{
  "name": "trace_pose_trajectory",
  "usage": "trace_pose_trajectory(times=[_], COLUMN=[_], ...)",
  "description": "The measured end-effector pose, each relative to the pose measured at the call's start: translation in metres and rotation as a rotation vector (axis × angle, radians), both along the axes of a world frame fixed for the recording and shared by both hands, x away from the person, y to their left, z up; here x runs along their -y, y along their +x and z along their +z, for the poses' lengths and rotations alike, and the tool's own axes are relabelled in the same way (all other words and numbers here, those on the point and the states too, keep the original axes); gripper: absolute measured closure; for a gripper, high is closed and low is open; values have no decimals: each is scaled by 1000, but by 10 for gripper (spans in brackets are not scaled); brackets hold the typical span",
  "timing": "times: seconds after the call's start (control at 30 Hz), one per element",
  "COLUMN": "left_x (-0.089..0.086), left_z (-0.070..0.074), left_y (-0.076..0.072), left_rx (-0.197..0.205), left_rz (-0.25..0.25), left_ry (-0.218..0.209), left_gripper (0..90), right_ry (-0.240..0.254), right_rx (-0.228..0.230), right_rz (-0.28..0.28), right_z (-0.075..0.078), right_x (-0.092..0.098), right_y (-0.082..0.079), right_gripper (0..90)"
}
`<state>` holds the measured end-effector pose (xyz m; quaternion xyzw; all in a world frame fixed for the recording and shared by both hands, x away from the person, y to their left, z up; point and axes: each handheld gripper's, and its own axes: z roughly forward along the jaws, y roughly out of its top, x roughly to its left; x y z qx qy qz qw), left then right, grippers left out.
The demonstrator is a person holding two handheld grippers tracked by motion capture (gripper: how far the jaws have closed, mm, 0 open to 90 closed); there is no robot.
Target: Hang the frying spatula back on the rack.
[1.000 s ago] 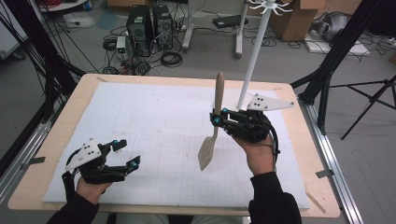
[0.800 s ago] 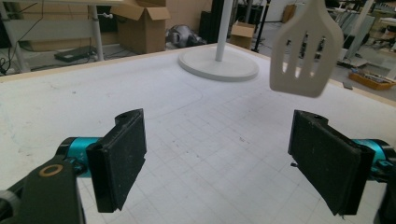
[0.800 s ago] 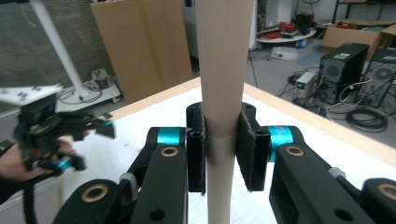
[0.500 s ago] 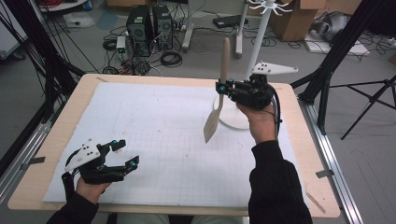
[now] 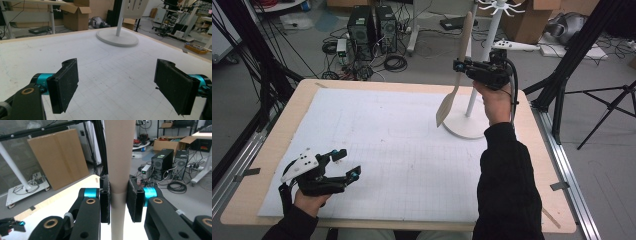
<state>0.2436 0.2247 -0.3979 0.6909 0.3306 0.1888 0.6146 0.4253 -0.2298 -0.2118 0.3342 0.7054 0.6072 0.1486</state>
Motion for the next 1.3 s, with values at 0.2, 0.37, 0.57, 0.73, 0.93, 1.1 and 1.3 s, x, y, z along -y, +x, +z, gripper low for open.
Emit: trace_pose_trajectory(times=[0.2,0.37,0.57,0.73,0.93,1.1,1.3], left_x=[1,0,-2,-4,-4,-5,-5], left_z=[-1,-1,-2,-2,-3,-3,-3], left_y=[1,2,2,2,2,2,2], left_rx=[-4,-5,-18,-16,-17,-20,-16], left_rz=[-4,-3,2,11,12,17,18], left_ry=[-4,-13,-21,-28,-20,-25,-22], left_gripper=[200,200,201,202,203,204,207], right_ry=[34,47,67,95,111,118,122], right_rx=[-16,-24,-23,-22,-24,-20,-33], right_rz=[-17,-12,-7,-12,-13,-13,-14], right_z=[-2,1,1,0,-3,-2,-3], right_x=[6,5,5,8,12,16,21], right_y=[15,25,30,33,35,33,33], right_gripper=[755,756,756,756,756,755,755])
